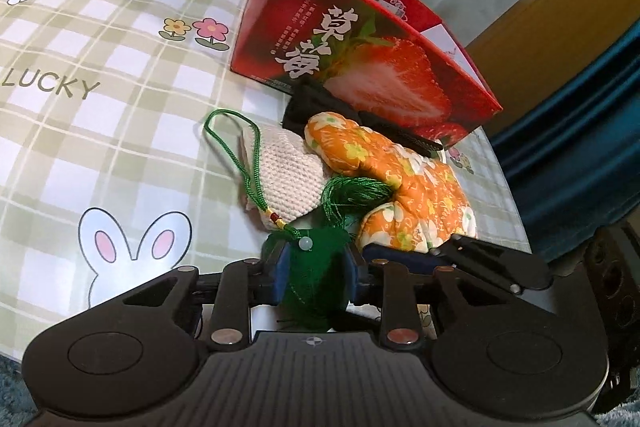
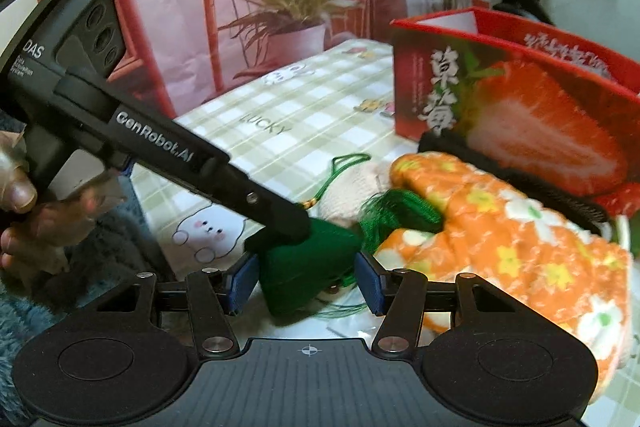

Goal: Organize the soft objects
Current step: 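Close the left gripper on the green knitted pouch while the right gripper pinches it too, then lift the green pouch with both grippers and drop it into the box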

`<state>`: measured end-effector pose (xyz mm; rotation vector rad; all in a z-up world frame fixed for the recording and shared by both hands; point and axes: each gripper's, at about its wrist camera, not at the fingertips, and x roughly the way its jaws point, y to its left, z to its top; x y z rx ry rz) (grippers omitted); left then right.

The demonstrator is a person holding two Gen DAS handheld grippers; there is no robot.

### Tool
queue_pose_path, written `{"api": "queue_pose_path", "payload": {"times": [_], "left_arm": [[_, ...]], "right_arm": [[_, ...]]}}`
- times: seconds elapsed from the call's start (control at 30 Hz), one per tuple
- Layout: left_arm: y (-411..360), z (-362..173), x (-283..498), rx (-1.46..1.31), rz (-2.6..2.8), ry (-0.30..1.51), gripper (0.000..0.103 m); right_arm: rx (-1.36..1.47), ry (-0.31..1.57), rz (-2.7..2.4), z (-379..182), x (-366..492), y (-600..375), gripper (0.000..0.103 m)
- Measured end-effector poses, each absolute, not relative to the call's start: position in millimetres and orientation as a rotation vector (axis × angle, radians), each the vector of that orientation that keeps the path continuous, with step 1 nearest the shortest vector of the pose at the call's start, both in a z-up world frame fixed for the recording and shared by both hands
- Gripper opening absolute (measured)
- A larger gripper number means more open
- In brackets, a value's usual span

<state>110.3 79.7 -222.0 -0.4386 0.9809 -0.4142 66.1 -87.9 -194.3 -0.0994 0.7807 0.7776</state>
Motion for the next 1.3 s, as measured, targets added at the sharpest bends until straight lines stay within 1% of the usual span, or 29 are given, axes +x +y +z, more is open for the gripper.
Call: {"api": "queue_pose_path", "payload": {"times": [0.27,0.57,0.63,0.7,0.77,1.0,1.3], "left_arm": [[75.8,-224.2,111.0,-0.431,-0.420,0.974,0.030],[76.8,-225.3,108.3,-0.431,-0.420,0.964,0.030],[77.7,-225.5,107.8,-0.435,-0.419,0.961,0.030],[77.8,-224.4,106.3,-0.436,-0.415,0.955,0.030],[75.9,-219.6,103.3,-0.410,-0.419,0.936,0.030],[82.7,-188.3,95.3,-0.393,-0.448,0.819,0.030],[80.9,-99.8,109.9,-0.340,-0.478,0.603,0.030]], "right_arm": [[-0.079,0.816,0.781,-207.4,75.2,-85.7,0.056],[-0.083,0.832,0.768,-215.4,81.3,-80.7,0.057],[-0.080,0.827,0.769,-215.8,81.9,-81.0,0.056],[-0.075,0.819,0.773,-215.8,81.5,-81.4,0.052],[-0.083,0.801,0.785,-213.2,79.1,-81.4,0.051],[-0.072,0.687,0.801,-185.5,80.0,-89.7,0.051],[-0.009,0.501,0.780,-112.1,110.4,-104.5,0.051]]}}
